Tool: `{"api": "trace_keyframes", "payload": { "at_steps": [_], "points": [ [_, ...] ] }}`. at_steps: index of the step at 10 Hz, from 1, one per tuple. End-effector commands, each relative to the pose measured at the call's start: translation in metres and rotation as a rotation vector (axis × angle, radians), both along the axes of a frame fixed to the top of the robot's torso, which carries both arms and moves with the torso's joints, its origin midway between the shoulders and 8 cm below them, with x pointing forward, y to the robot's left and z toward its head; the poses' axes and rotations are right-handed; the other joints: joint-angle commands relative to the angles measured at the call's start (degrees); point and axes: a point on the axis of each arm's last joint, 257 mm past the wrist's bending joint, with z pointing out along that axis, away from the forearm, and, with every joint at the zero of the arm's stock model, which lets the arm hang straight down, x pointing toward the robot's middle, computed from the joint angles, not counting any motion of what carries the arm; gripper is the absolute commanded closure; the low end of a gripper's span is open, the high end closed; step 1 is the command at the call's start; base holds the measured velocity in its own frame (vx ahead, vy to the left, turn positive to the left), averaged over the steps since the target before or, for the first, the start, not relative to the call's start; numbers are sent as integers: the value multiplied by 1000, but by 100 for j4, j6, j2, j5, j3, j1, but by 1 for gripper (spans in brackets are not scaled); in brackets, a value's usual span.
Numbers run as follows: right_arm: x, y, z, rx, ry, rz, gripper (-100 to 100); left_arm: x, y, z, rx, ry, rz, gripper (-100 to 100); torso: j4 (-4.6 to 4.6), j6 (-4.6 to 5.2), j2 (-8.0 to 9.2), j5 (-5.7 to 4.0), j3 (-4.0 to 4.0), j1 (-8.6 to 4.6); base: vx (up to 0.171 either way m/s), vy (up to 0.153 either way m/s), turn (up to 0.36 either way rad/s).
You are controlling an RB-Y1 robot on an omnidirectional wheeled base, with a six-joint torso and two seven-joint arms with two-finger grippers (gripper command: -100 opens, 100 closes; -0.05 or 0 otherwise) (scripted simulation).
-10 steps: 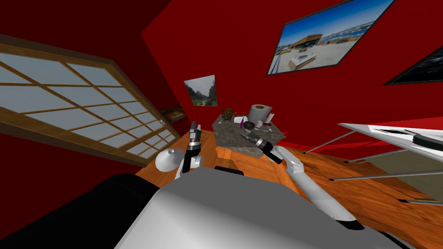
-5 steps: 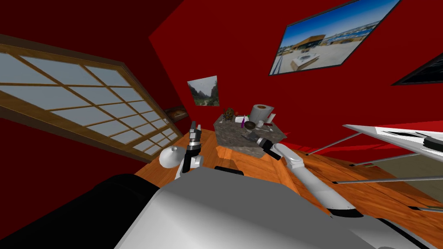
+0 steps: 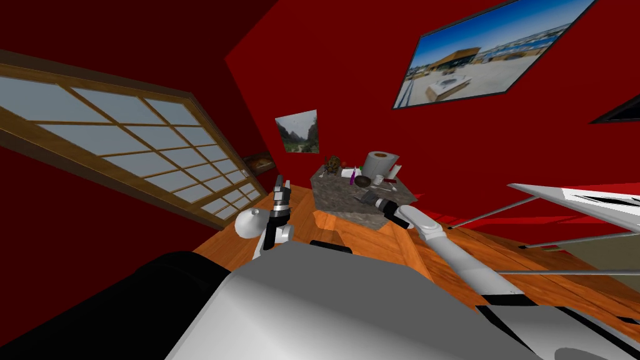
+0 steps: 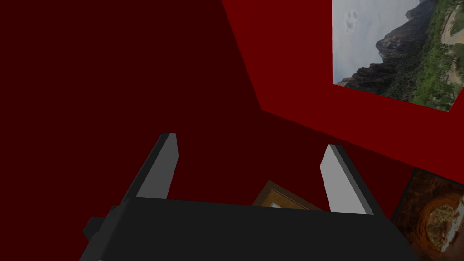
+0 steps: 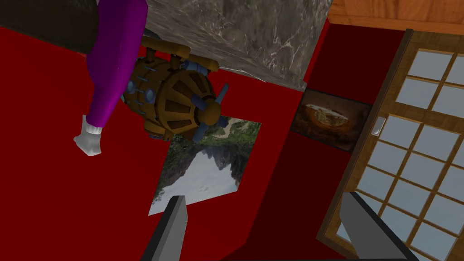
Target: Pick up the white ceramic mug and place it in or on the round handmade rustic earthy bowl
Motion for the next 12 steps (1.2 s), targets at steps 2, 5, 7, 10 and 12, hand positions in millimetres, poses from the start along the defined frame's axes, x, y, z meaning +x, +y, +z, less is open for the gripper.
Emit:
{"api": "trace_keyframes", "payload": {
  "at_steps": [2, 5, 7, 10, 12],
  "points": [
    [15, -35, -16, -128, -6, -46, -100, 0, 0, 0, 0, 0, 0, 0, 0, 2, -1, 0, -1, 0, -1, -29, 71],
    [22, -63, -27, -212, -2, -83, -100, 0, 0, 0, 0, 0, 0, 0, -2, 1, -8, -1, -5, -4, 11, -33, 63],
    [28, -89, -33, -288, -3, -114, -100, 0, 0, 0, 0, 0, 0, 0, -2, 1, -9, -1, -5, -4, 18, -39, 74],
    [33, -114, -38, -360, -4, -144, -100, 0, 0, 0, 0, 0, 0, 0, -4, 2, -17, -2, -10, -7, 30, -39, 47],
    [39, -160, -43, -489, -7, -197, -100, 0, 0, 0, 0, 0, 0, 0, -3, 0, -15, -1, -8, 0, 47, -50, 116]
  ]
}}
